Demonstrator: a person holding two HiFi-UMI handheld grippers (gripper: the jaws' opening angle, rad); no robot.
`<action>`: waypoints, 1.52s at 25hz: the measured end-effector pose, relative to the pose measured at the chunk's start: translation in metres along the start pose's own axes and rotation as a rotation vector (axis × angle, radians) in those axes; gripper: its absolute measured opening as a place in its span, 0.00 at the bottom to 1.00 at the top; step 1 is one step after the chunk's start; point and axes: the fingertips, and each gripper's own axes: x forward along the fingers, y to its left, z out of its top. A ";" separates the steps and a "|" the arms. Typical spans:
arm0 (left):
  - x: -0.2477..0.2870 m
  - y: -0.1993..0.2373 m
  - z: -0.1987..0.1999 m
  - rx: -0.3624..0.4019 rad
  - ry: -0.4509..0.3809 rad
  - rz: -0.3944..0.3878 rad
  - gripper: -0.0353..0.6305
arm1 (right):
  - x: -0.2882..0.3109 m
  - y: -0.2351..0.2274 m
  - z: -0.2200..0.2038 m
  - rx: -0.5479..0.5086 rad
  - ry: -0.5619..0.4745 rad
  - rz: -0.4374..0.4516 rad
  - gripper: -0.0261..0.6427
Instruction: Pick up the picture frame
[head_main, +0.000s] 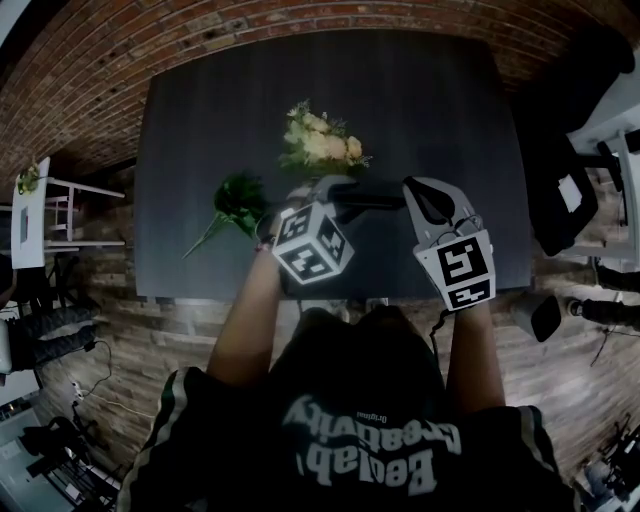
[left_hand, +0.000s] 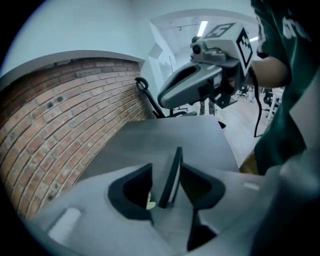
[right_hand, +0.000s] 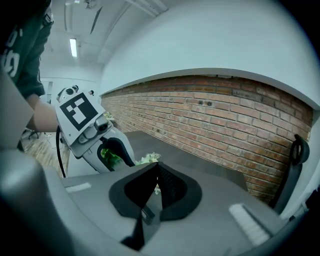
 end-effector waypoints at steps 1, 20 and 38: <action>0.003 -0.001 -0.002 0.002 0.007 -0.005 0.32 | 0.001 -0.001 -0.001 0.002 0.001 0.002 0.05; 0.040 -0.005 -0.029 0.055 0.097 -0.138 0.32 | 0.016 -0.006 -0.012 0.019 0.023 0.023 0.05; 0.073 -0.015 -0.049 0.074 0.169 -0.240 0.31 | 0.016 -0.019 -0.031 0.038 0.053 0.016 0.05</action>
